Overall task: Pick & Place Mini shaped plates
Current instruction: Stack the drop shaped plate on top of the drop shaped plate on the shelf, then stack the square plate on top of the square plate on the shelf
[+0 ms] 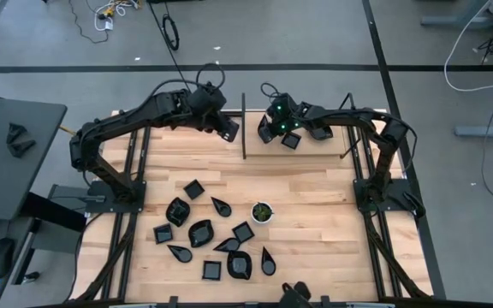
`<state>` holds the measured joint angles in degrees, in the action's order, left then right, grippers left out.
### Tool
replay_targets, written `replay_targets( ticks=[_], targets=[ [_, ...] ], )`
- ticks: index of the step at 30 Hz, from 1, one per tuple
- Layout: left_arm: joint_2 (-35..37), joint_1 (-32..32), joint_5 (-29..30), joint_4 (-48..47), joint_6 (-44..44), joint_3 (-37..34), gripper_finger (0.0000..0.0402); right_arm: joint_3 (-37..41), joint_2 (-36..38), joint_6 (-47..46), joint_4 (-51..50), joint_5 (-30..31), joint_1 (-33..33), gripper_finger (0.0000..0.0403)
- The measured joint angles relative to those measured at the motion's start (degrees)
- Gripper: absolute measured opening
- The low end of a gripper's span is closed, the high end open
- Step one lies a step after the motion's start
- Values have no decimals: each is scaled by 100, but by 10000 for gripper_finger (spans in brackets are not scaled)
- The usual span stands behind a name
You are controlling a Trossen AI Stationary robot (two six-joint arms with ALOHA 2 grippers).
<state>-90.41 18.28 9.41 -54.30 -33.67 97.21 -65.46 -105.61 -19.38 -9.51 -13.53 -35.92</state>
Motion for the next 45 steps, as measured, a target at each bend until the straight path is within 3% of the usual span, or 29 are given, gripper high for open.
replay_targets(
  ticks=[9, 15, 20, 24, 30, 37, 45],
  targets=[
    [0, -56, 2, -1688, 182, -92, 133, 1, 1029, -66, -138, 400, 255, 7],
    [134, -67, -501, -2081, 407, -1115, 133, -2, 1720, -65, -641, 715, 749, 4],
    [397, -221, -899, -1660, 347, -2481, 133, -2, 2158, -156, -1277, 1157, 1312, 9],
    [752, -241, -1613, -929, 114, -3632, 133, -2, 2414, -510, -1692, 1648, 1782, 4],
    [1049, -175, -2129, 189, -765, -5092, 133, -2, 2580, -896, -1802, 2246, 2293, 8],
    [1058, -181, -1991, 1138, -1262, -5849, 133, -2, 2580, -972, -1776, 2414, 2404, 6],
    [1058, -179, -1444, 1873, -1311, -5945, 132, -2, 2580, -856, -1767, 2427, 2393, 11]
  ],
)
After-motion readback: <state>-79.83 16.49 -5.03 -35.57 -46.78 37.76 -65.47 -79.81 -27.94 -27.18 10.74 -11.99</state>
